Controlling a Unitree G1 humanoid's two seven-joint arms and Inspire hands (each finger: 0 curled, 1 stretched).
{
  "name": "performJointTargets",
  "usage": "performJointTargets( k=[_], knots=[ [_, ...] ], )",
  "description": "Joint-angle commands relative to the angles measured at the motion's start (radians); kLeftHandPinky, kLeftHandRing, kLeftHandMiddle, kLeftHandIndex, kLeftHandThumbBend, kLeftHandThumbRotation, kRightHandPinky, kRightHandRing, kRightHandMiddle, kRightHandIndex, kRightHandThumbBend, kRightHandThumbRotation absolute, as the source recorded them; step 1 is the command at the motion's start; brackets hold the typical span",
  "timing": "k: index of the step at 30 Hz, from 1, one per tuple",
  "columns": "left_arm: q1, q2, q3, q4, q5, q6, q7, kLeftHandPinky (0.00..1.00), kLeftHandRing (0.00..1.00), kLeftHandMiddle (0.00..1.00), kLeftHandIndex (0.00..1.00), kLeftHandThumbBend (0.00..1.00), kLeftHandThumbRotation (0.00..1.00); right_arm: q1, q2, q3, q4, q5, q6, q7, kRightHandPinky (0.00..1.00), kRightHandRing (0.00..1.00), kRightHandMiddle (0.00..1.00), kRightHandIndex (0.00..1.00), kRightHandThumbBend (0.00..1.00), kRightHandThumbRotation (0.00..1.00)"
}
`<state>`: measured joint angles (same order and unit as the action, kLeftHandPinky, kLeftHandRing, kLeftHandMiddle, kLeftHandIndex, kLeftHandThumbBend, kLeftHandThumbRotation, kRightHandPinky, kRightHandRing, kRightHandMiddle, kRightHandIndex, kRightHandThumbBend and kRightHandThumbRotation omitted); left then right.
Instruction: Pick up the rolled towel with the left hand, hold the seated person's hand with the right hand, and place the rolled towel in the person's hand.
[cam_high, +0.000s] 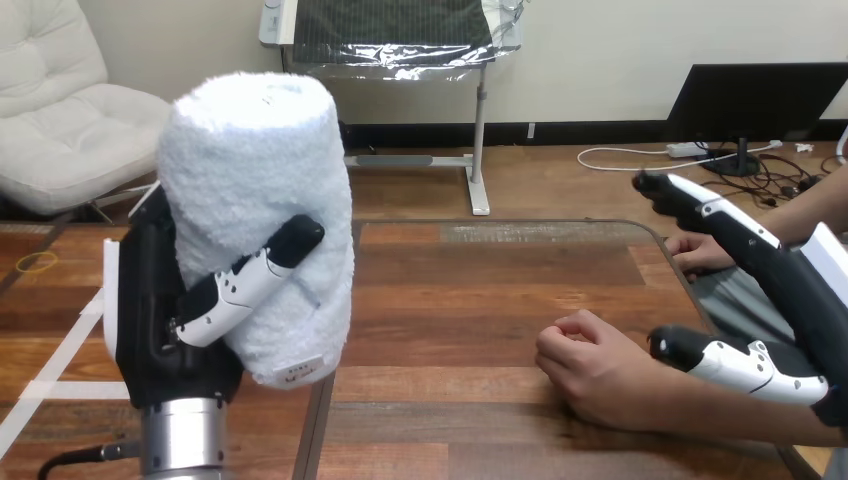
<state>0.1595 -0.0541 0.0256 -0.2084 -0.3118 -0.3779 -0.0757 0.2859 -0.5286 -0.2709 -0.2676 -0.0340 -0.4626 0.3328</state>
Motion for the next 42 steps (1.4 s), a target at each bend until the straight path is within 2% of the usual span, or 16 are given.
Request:
performJointTargets(
  k=[1,16,27,36,42],
  knots=[
    [-0.041,-0.016,-0.005,-0.024,-0.008,-0.01,-0.014,0.16,0.23,0.31,0.37,0.46,0.0,-0.072,-0.05,-0.025,0.011,0.001,0.03,0.017,0.9,0.91,0.92,0.91,0.99,0.76],
    [-0.038,-0.018,-0.003,-0.033,-0.004,0.003,-0.007,0.16,0.23,0.31,0.37,0.46,0.0,-0.1,-0.123,-0.027,0.089,-0.024,0.054,0.061,0.89,0.9,0.91,0.91,1.0,0.58],
    [-0.038,-0.017,-0.002,-0.042,-0.011,0.018,-0.005,0.16,0.23,0.31,0.37,0.46,0.0,-0.121,-0.163,-0.019,0.156,-0.043,0.055,0.08,0.92,0.91,0.92,0.92,1.0,0.48],
    [-0.038,-0.013,0.001,-0.043,-0.006,0.017,-0.009,0.16,0.23,0.31,0.37,0.46,0.0,-0.138,-0.186,-0.009,0.21,-0.103,0.037,0.07,0.94,0.91,0.92,0.93,1.0,0.45],
    [-0.039,-0.015,0.001,-0.044,-0.008,0.015,-0.008,0.15,0.23,0.31,0.36,0.46,0.0,-0.147,-0.2,0.001,0.23,-0.196,0.025,0.045,0.94,0.91,0.92,0.94,1.0,0.47]
  ],
)
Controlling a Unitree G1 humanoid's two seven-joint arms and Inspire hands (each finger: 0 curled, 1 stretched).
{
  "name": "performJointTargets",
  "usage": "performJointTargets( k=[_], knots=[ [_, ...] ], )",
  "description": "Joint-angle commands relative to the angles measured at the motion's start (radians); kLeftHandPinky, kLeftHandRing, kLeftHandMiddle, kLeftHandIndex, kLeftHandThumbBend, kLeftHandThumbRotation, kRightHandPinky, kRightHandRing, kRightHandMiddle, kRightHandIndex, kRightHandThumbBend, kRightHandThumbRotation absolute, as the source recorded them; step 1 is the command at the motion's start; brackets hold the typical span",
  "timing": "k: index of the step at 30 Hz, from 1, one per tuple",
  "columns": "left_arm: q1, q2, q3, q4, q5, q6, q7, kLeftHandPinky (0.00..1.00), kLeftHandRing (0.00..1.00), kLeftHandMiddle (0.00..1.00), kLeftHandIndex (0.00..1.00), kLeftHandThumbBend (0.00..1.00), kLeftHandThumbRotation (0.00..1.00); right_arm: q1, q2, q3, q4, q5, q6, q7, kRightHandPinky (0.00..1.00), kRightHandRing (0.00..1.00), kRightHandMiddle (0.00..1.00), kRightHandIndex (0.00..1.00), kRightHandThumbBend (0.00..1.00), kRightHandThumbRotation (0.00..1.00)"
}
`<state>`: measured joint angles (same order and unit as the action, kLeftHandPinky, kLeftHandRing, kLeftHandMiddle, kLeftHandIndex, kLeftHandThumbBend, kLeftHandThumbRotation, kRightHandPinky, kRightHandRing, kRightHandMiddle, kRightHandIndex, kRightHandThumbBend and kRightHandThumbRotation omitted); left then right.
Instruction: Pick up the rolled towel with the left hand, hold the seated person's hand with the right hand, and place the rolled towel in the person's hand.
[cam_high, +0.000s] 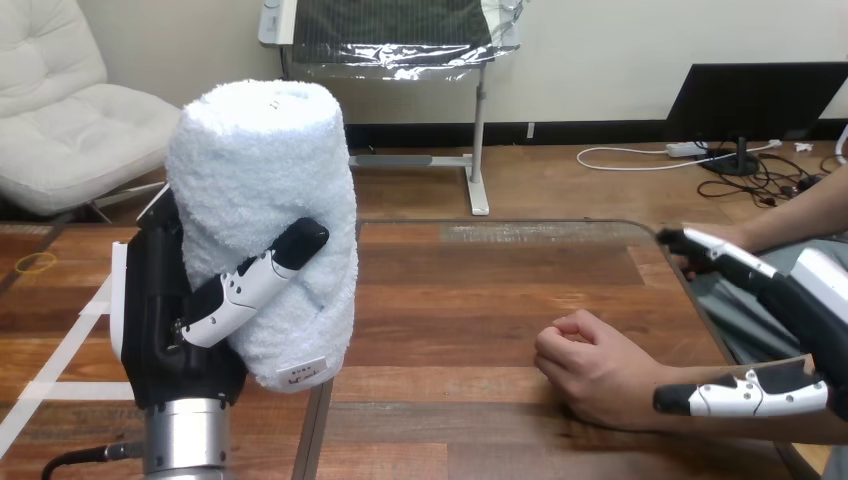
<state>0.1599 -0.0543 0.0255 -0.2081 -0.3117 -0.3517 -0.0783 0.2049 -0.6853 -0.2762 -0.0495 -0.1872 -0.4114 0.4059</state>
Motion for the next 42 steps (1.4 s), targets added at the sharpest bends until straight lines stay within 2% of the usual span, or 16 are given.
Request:
performJointTargets(
  k=[1,15,19,32,42],
  knots=[
    [-0.04,-0.017,0.001,-0.046,-0.008,-0.01,-0.003,0.15,0.23,0.31,0.36,0.46,0.0,-0.069,-0.046,0.009,0.017,-0.056,-0.027,-0.029,0.94,0.91,0.92,0.94,1.0,0.47],
    [-0.043,-0.018,-0.001,-0.044,-0.011,-0.014,-0.007,0.15,0.23,0.3,0.36,0.44,0.0,-0.103,-0.072,0.037,0.075,-0.148,-0.049,-0.042,0.94,0.9,0.91,0.92,1.0,0.43],
    [-0.042,-0.02,-0.002,-0.044,-0.007,-0.015,-0.005,0.15,0.23,0.3,0.36,0.44,0.0,-0.117,-0.084,0.053,0.094,-0.19,-0.049,-0.046,0.92,0.89,0.9,0.91,1.0,0.42],
    [-0.035,-0.025,-0.008,-0.052,0.001,-0.008,0.01,0.14,0.22,0.3,0.35,0.45,0.0,-0.147,-0.113,0.096,0.138,-0.25,-0.048,-0.042,0.9,0.88,0.89,0.89,1.0,0.41],
    [-0.029,-0.029,-0.013,-0.057,0.002,-0.006,0.022,0.14,0.22,0.3,0.35,0.46,0.0,-0.178,-0.132,0.136,0.184,-0.313,-0.057,-0.059,0.86,0.85,0.87,0.86,1.0,0.34]
  ],
)
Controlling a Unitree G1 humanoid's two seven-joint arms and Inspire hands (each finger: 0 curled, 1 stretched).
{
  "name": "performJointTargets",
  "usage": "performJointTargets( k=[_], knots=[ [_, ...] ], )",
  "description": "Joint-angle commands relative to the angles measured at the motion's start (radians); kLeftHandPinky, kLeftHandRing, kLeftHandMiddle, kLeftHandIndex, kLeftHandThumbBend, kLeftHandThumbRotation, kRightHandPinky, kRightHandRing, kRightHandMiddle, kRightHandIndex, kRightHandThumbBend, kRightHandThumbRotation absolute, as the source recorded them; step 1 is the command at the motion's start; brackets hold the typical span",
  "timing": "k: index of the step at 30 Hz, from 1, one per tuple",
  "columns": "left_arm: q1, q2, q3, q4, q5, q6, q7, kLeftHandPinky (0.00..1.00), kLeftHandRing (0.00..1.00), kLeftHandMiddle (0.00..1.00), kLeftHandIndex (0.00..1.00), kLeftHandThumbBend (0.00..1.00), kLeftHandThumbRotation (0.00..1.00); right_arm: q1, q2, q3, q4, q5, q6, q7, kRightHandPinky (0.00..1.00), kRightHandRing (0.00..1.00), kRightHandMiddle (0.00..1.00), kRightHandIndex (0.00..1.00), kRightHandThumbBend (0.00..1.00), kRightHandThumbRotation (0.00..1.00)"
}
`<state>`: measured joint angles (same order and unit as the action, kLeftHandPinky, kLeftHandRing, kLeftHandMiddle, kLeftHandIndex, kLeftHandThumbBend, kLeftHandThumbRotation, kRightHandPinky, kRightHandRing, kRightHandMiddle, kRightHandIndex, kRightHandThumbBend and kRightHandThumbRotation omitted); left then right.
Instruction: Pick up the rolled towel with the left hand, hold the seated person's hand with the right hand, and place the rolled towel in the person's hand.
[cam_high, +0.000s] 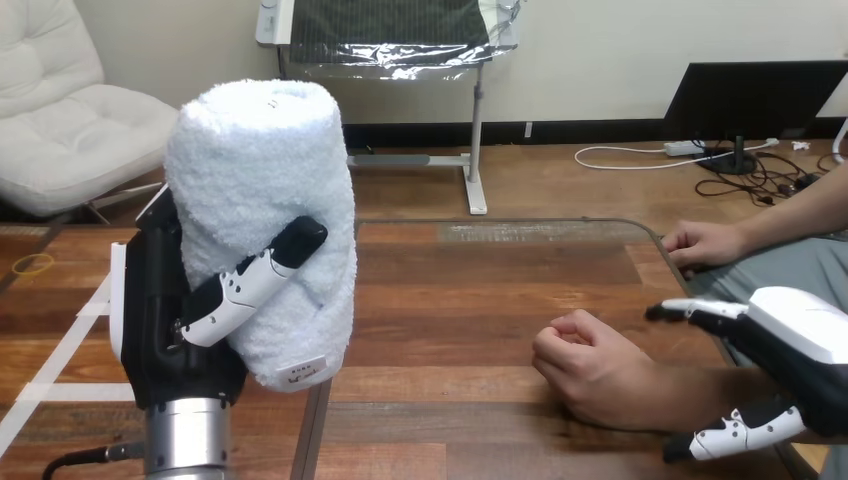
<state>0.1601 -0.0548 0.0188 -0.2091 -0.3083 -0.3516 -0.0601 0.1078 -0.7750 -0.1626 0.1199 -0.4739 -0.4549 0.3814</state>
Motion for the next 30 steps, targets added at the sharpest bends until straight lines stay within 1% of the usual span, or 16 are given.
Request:
performJointTargets(
  k=[1,6,13,16,20,27,30],
  knots=[
    [-0.03,-0.028,-0.007,-0.055,-0.002,-0.007,0.005,0.14,0.21,0.3,0.35,0.46,0.0,-0.085,-0.045,0.028,0.02,-0.038,-0.015,-0.04,0.86,0.85,0.87,0.86,1.0,0.34],
    [-0.03,-0.028,-0.008,-0.056,-0.002,-0.007,0.007,0.14,0.22,0.3,0.35,0.46,0.0,-0.1,-0.051,0.049,0.034,-0.076,-0.009,-0.055,0.84,0.84,0.86,0.85,1.0,0.34],
    [-0.032,-0.025,-0.01,-0.06,-0.008,-0.002,0.007,0.14,0.22,0.3,0.35,0.45,0.0,-0.124,-0.054,0.079,0.062,-0.133,-0.015,-0.101,0.81,0.82,0.84,0.84,1.0,0.37],
    [-0.032,-0.025,-0.01,-0.062,-0.01,0.0,0.008,0.14,0.22,0.3,0.35,0.44,0.0,-0.129,-0.054,0.088,0.067,-0.15,-0.012,-0.116,0.8,0.82,0.84,0.83,1.0,0.37],
    [-0.032,-0.024,-0.009,-0.066,-0.009,0.003,0.01,0.14,0.22,0.3,0.35,0.44,0.0,-0.141,-0.058,0.11,0.084,-0.193,-0.014,-0.15,0.79,0.81,0.83,0.83,1.0,0.36],
    [-0.033,-0.022,-0.006,-0.068,-0.01,0.004,0.007,0.14,0.22,0.29,0.35,0.44,0.0,-0.166,-0.056,0.148,0.118,-0.264,-0.009,-0.216,0.78,0.8,0.82,0.82,1.0,0.38],
    [-0.035,-0.019,-0.004,-0.064,-0.018,0.001,-0.002,0.14,0.22,0.29,0.35,0.44,0.0,-0.172,-0.053,0.162,0.118,-0.292,0.01,-0.23,0.77,0.79,0.82,0.82,1.0,0.39]
  ],
)
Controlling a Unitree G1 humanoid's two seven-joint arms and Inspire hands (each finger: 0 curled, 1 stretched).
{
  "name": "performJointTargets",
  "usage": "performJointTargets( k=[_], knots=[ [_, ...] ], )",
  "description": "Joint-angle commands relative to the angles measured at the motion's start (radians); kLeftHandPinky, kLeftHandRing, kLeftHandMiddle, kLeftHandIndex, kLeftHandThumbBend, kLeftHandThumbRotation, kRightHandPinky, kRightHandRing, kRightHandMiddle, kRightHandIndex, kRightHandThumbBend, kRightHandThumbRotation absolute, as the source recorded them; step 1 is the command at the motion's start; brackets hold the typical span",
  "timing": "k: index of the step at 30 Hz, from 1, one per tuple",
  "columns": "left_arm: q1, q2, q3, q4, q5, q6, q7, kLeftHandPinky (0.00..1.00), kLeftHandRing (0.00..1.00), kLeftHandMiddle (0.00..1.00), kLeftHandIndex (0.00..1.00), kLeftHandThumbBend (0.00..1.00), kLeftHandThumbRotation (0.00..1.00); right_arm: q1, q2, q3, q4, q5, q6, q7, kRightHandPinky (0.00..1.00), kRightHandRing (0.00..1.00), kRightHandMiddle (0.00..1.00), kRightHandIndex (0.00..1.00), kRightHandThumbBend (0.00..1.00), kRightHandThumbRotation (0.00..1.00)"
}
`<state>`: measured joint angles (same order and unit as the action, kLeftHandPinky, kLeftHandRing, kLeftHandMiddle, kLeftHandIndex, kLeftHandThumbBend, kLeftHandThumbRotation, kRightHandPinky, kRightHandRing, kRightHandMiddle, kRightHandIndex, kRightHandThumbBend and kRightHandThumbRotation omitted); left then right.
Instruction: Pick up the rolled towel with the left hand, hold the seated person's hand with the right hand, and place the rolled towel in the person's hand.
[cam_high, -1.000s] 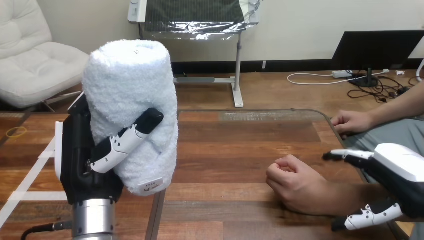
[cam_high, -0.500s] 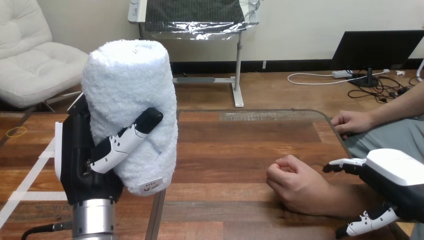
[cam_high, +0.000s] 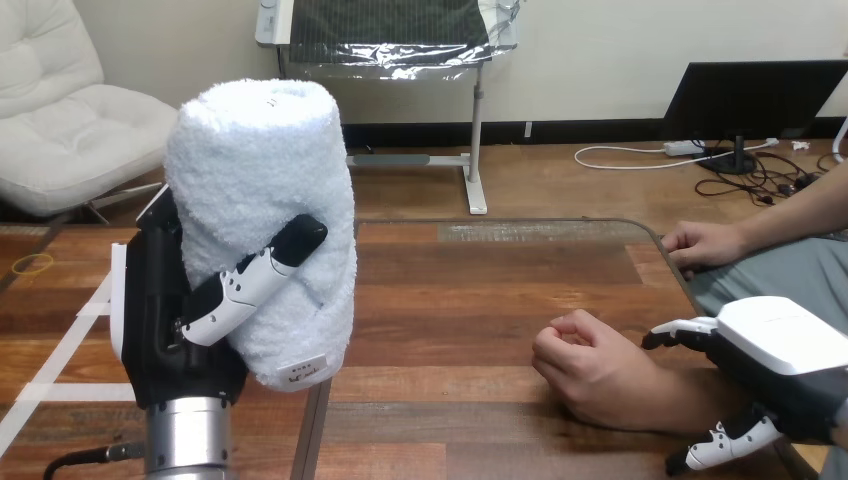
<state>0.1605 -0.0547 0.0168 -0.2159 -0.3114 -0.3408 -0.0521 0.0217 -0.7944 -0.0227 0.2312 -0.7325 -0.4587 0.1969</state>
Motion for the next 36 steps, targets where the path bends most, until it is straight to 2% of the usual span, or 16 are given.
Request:
performJointTargets(
  k=[1,16,27,36],
  knots=[
    [-0.036,-0.018,-0.002,-0.057,-0.017,-0.009,-0.011,0.14,0.22,0.29,0.35,0.44,0.0,-0.089,-0.032,0.029,0.005,-0.046,0.025,-0.048,0.77,0.79,0.82,0.82,1.0,0.39],
    [-0.036,-0.015,0.003,-0.056,-0.023,-0.01,-0.014,0.14,0.21,0.29,0.35,0.44,0.0,-0.121,-0.017,0.1,0.024,-0.158,0.099,-0.116,0.76,0.78,0.81,0.81,1.0,0.31],
    [-0.035,-0.008,0.007,-0.056,-0.025,-0.018,-0.022,0.14,0.21,0.29,0.35,0.44,0.0,-0.142,-0.012,0.15,0.063,-0.177,0.111,-0.159,0.73,0.75,0.77,0.78,1.0,0.25],
    [-0.037,-0.012,0.014,-0.057,-0.028,-0.024,-0.025,0.14,0.21,0.29,0.35,0.44,0.0,-0.159,-0.015,0.189,0.08,-0.19,0.126,-0.14,0.71,0.73,0.75,0.76,1.0,0.24]
  ],
)
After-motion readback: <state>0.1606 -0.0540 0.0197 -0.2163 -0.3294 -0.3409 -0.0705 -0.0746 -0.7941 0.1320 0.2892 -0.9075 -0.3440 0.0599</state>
